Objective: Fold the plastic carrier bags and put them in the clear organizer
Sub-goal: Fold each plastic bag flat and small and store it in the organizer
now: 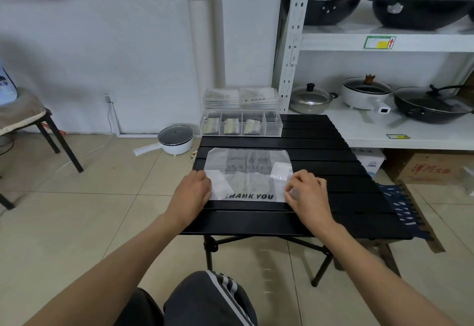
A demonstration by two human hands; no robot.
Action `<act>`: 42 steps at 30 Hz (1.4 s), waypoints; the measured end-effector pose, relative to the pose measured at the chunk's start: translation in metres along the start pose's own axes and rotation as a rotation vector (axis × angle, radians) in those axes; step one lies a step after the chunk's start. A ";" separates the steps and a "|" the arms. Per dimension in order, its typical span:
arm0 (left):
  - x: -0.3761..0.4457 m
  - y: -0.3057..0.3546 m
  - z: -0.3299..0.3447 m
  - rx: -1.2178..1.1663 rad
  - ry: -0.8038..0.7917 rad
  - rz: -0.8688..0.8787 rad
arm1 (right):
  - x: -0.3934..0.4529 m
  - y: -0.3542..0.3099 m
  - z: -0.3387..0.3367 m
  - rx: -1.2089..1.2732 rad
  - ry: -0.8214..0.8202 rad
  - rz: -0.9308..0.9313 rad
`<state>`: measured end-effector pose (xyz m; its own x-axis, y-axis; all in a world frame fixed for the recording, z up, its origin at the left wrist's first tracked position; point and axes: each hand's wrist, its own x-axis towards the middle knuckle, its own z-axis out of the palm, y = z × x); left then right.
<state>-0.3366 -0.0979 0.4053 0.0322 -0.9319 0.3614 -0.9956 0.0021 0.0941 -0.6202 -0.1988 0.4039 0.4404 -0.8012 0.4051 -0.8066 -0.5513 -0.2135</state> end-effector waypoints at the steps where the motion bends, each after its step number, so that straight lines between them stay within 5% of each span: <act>1: 0.003 -0.001 0.000 -0.046 -0.037 -0.015 | 0.004 -0.001 -0.001 0.007 -0.051 -0.006; 6: 0.015 -0.006 0.002 -0.198 -0.173 -0.205 | 0.017 0.002 0.002 0.168 -0.138 0.100; 29: 0.059 0.005 0.003 0.016 -0.576 -0.138 | 0.072 -0.005 0.003 -0.089 -0.611 0.156; 36: 0.060 0.004 0.002 0.006 -0.585 -0.141 | 0.064 -0.009 0.003 -0.002 -0.479 0.230; 42: 0.040 -0.001 0.005 -0.221 -0.315 -0.150 | 0.037 -0.023 0.004 0.124 -0.104 0.099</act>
<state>-0.3343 -0.1374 0.4146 0.1126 -0.9932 0.0296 -0.9378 -0.0963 0.3336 -0.5838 -0.2167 0.4202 0.4047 -0.8694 0.2835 -0.7961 -0.4875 -0.3586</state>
